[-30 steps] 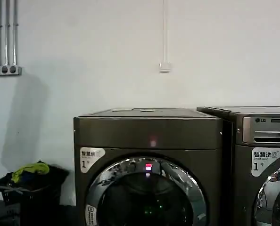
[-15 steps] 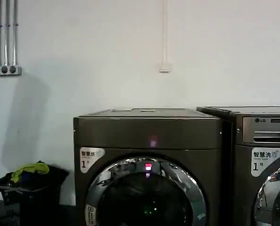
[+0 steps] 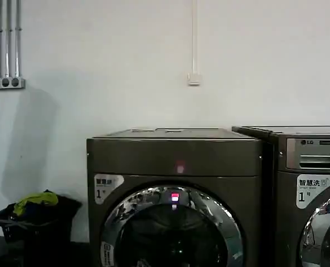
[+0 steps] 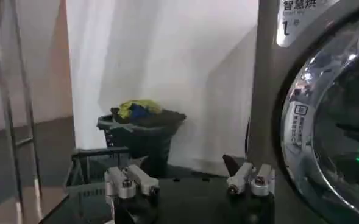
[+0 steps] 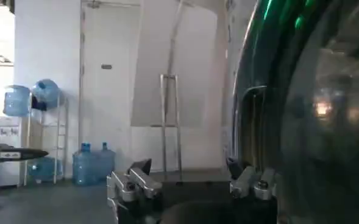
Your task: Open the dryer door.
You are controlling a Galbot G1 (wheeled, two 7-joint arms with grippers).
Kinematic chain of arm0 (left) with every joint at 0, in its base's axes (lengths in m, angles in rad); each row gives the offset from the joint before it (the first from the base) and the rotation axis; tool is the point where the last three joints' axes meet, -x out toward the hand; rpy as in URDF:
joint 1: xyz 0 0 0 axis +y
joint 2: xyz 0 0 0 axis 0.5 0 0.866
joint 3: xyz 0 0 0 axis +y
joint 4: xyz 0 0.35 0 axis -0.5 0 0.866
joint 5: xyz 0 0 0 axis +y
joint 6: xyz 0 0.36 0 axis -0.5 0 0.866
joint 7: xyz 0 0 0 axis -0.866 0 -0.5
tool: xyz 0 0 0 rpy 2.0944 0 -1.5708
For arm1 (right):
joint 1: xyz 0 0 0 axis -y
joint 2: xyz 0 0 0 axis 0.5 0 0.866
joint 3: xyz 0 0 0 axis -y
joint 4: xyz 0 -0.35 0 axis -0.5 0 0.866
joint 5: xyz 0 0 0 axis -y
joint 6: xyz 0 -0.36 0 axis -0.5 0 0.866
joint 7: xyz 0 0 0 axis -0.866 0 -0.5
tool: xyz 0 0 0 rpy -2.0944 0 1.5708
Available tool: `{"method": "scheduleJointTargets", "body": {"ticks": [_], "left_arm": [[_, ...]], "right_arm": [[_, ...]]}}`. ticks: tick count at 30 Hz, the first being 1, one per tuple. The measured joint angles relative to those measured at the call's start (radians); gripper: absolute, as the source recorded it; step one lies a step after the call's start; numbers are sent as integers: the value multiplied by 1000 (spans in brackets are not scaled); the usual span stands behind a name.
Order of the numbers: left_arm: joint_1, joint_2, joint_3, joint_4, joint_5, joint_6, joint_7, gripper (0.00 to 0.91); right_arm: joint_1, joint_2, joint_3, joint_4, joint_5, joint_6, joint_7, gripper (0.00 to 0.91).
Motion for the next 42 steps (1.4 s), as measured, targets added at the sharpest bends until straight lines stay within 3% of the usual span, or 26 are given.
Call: {"method": "scheduleJointTargets", "body": {"ticks": [20,42], "left_arm": [[3,-1,0,1,-1,-1,1,907],[2,-1,-3,4,-3,-2,1,907]], "right_arm": [[23,58,-5,-90,-9,-17,-3,907],[27,45,-36,-68,0,-72,-127,907]]}}
